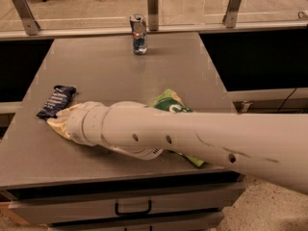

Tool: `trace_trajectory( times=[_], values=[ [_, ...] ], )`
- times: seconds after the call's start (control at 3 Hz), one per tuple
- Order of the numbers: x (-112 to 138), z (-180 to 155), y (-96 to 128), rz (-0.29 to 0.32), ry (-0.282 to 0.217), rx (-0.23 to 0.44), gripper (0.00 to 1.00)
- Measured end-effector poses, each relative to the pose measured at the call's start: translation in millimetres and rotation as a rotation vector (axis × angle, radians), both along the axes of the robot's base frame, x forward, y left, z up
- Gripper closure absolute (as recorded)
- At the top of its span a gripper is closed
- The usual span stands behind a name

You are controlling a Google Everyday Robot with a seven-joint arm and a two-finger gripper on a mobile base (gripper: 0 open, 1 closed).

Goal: Move rxbar blueberry near redbull can

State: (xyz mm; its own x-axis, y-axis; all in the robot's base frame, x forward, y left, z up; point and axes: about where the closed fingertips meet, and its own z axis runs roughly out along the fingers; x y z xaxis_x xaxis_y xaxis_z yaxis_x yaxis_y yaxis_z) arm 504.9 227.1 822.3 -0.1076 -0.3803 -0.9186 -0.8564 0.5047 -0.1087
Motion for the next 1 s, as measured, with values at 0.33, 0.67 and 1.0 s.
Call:
trace_trajectory(
  times=[0.33,0.67,1.0],
  values=[
    [0.0,0.3,0.0,0.0,0.0,0.0,1.0],
    [0.0,0.4,0.0,0.0,0.0,0.0,1.0],
    [0.1,0.5,0.0,0.0,0.0,0.0,1.0]
  ],
)
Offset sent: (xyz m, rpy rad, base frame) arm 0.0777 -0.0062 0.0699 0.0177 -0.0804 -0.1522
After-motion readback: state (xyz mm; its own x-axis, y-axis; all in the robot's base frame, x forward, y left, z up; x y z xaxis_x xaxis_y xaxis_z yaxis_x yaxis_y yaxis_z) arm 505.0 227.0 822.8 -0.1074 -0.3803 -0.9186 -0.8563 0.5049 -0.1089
